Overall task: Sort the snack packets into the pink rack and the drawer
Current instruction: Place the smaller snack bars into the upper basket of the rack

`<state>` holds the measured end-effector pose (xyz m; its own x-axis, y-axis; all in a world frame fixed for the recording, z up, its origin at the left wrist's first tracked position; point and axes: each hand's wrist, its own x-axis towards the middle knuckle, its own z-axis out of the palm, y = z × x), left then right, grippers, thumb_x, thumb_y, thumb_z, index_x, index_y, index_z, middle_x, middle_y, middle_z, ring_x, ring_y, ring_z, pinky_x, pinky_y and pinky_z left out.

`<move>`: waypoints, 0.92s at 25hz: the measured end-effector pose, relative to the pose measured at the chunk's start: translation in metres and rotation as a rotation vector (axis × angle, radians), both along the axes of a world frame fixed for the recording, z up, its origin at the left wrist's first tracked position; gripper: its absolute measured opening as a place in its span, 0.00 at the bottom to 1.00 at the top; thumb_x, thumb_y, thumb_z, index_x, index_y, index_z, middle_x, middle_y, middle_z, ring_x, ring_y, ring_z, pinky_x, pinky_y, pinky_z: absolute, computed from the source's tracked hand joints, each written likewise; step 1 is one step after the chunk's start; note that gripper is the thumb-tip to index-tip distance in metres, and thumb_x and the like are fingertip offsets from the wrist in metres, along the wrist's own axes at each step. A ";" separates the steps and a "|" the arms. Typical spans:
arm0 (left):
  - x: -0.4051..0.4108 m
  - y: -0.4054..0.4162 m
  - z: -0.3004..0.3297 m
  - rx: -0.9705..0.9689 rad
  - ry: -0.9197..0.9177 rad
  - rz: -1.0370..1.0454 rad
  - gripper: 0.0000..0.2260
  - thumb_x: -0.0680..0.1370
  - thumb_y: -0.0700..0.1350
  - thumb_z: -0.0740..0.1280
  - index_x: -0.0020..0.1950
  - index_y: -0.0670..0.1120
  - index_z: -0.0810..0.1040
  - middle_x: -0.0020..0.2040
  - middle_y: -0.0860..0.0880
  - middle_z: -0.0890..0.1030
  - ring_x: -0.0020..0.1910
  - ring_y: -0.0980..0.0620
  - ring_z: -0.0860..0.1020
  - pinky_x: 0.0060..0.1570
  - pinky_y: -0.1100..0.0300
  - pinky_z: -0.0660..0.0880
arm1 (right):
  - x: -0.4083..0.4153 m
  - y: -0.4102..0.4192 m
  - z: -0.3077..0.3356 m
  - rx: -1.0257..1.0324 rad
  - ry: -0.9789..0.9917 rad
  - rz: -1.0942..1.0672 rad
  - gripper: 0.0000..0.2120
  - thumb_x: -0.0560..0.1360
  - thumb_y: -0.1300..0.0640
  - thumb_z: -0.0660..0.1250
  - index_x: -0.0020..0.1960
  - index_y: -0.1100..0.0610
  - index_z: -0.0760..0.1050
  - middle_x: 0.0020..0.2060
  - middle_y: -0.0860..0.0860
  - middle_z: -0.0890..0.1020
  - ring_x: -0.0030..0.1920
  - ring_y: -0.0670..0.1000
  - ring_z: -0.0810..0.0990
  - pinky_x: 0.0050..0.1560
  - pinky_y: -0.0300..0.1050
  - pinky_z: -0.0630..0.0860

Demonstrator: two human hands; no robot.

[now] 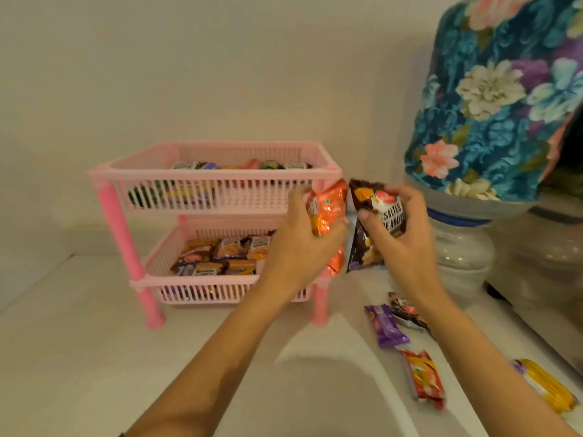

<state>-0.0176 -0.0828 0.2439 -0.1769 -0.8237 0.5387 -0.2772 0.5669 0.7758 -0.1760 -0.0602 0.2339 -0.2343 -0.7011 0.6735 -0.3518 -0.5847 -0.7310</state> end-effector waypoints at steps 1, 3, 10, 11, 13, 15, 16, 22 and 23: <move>0.018 -0.013 0.017 -0.040 -0.009 0.026 0.21 0.74 0.56 0.66 0.63 0.59 0.60 0.46 0.58 0.78 0.37 0.66 0.79 0.35 0.70 0.77 | 0.019 -0.012 0.018 -0.038 0.013 -0.011 0.16 0.74 0.53 0.70 0.59 0.49 0.68 0.43 0.35 0.80 0.39 0.41 0.83 0.32 0.35 0.79; 0.054 -0.041 0.051 -0.115 -0.032 0.076 0.22 0.75 0.55 0.65 0.65 0.53 0.61 0.44 0.57 0.77 0.32 0.69 0.78 0.28 0.75 0.71 | 0.055 -0.037 0.051 -0.098 0.025 -0.022 0.16 0.74 0.53 0.70 0.58 0.50 0.67 0.42 0.38 0.80 0.35 0.41 0.82 0.31 0.37 0.79; 0.133 -0.163 0.123 0.114 -0.110 0.167 0.31 0.74 0.55 0.68 0.69 0.47 0.56 0.49 0.48 0.75 0.39 0.51 0.79 0.34 0.58 0.78 | 0.132 -0.153 0.117 -0.085 0.068 -0.154 0.17 0.71 0.52 0.68 0.55 0.52 0.65 0.44 0.52 0.81 0.38 0.53 0.83 0.39 0.57 0.81; 0.135 -0.177 0.126 0.220 -0.151 0.162 0.34 0.73 0.55 0.69 0.70 0.47 0.53 0.51 0.45 0.75 0.40 0.49 0.80 0.34 0.57 0.79 | 0.134 -0.169 0.121 -0.022 0.098 -0.187 0.17 0.70 0.52 0.68 0.55 0.53 0.65 0.45 0.53 0.81 0.39 0.55 0.83 0.41 0.57 0.81; 0.138 -0.197 0.127 0.414 -0.253 0.129 0.40 0.73 0.53 0.71 0.74 0.45 0.48 0.53 0.41 0.75 0.39 0.46 0.80 0.27 0.58 0.80 | 0.132 -0.199 0.125 0.183 0.194 -0.228 0.18 0.70 0.52 0.69 0.54 0.53 0.65 0.48 0.56 0.80 0.41 0.58 0.82 0.41 0.54 0.81; 0.136 -0.215 0.121 0.514 -0.449 0.095 0.41 0.73 0.50 0.72 0.75 0.44 0.48 0.60 0.38 0.75 0.39 0.45 0.79 0.20 0.61 0.77 | 0.131 -0.220 0.126 0.432 0.384 -0.257 0.19 0.69 0.51 0.70 0.54 0.55 0.66 0.49 0.58 0.79 0.43 0.57 0.79 0.38 0.47 0.76; 0.134 -0.222 0.117 0.540 -0.568 0.088 0.38 0.73 0.49 0.73 0.74 0.43 0.54 0.64 0.37 0.73 0.41 0.45 0.80 0.23 0.60 0.78 | 0.132 -0.227 0.125 0.539 0.509 -0.256 0.20 0.69 0.50 0.70 0.54 0.56 0.67 0.49 0.58 0.78 0.44 0.57 0.78 0.35 0.45 0.73; 0.128 -0.248 0.100 0.743 -0.965 -0.077 0.21 0.77 0.49 0.67 0.64 0.37 0.73 0.62 0.38 0.78 0.57 0.39 0.80 0.58 0.46 0.77 | 0.146 -0.249 0.118 0.952 0.919 -0.111 0.21 0.71 0.46 0.70 0.56 0.57 0.71 0.50 0.56 0.80 0.47 0.56 0.81 0.37 0.46 0.79; 0.128 -0.249 0.101 0.714 -1.025 -0.063 0.21 0.76 0.51 0.68 0.63 0.38 0.73 0.60 0.39 0.79 0.53 0.41 0.81 0.55 0.47 0.79 | 0.148 -0.250 0.116 1.015 0.943 -0.043 0.21 0.72 0.45 0.70 0.57 0.56 0.70 0.50 0.56 0.80 0.45 0.55 0.81 0.35 0.44 0.80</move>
